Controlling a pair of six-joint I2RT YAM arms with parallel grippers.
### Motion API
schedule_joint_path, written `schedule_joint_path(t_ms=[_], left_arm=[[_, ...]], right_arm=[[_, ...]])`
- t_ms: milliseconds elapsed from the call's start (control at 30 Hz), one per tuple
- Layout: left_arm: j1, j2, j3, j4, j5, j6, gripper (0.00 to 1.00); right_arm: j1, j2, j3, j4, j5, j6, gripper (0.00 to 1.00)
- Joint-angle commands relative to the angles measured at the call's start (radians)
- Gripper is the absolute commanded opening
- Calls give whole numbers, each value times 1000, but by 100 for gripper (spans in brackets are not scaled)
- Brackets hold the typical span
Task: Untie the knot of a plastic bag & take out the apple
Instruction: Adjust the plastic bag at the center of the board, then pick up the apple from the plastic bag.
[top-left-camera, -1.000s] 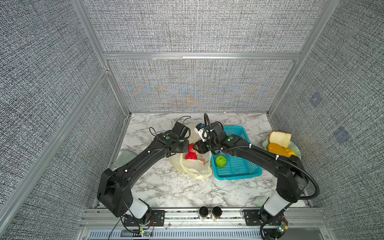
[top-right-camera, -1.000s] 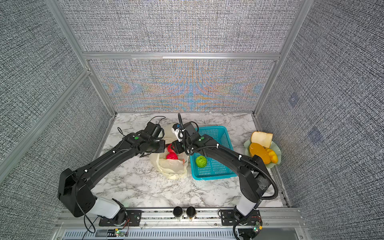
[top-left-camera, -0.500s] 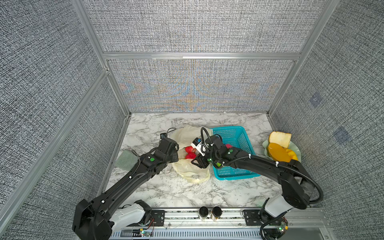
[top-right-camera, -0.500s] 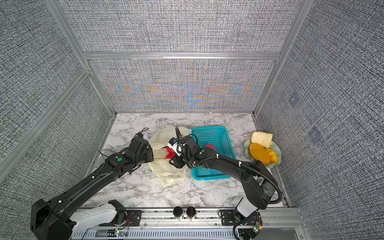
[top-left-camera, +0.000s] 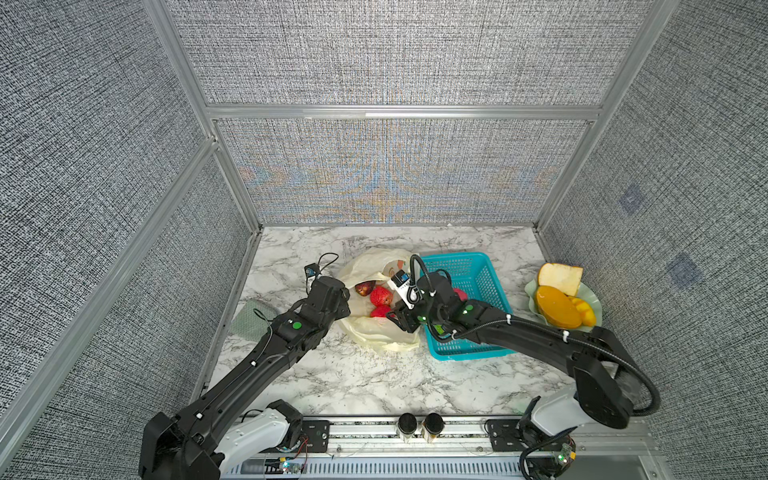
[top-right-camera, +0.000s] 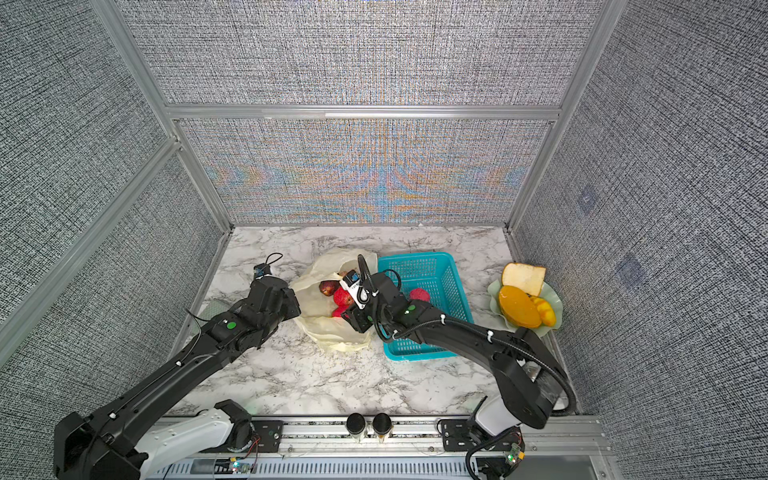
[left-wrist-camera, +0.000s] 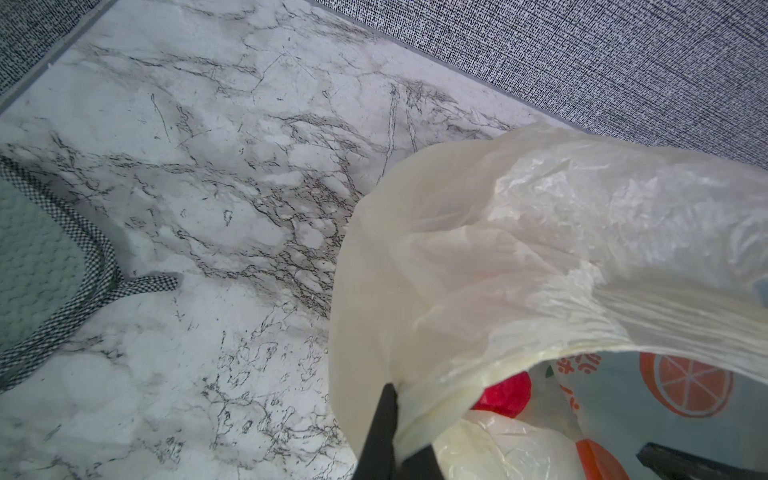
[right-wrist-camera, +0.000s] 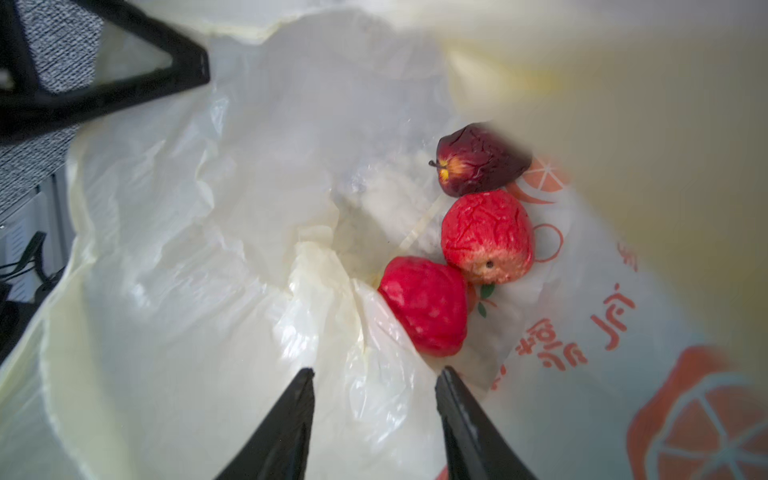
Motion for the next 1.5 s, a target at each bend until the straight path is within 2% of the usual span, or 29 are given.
schedule_joint_path(t_ms=[0,133,233,333,467,567,967,1067,1133,1200,1233,1267,1400,1467], left_arm=[[5,5,-10,54,27,-6,0],[6,14,-13,64,42,-1,0],[8,15,-10,62,48,9,0],[13,11,-13,62,52,14,0],[25,11,-15,68,66,23,0],[34,11,-21,75,75,31,0],[75,44,-6,92,118,76,0],[83,48,-7,91,125,84,0],[86,49,-7,93,127,90,0],[91,50,-8,93,131,94,0],[93,53,-8,93,131,98,0],[96,54,-8,94,131,102,0],[101,70,-1,88,129,126,0],[102,87,6,81,123,139,0]], right_arm=[[4,106,115,-38,78,5,49],[5,287,306,-147,160,10,50],[3,394,432,-220,255,21,63],[1,471,525,-284,301,23,68],[0,521,571,-331,315,23,75],[-3,532,568,-335,347,30,85],[-21,638,661,-381,276,23,85],[-22,663,684,-385,263,19,79],[-23,677,696,-389,254,20,69],[-25,678,699,-392,242,22,52],[-26,674,696,-390,235,24,38],[-28,666,689,-387,233,28,28],[-31,562,618,-329,219,37,26],[-38,492,582,-294,155,31,26]])
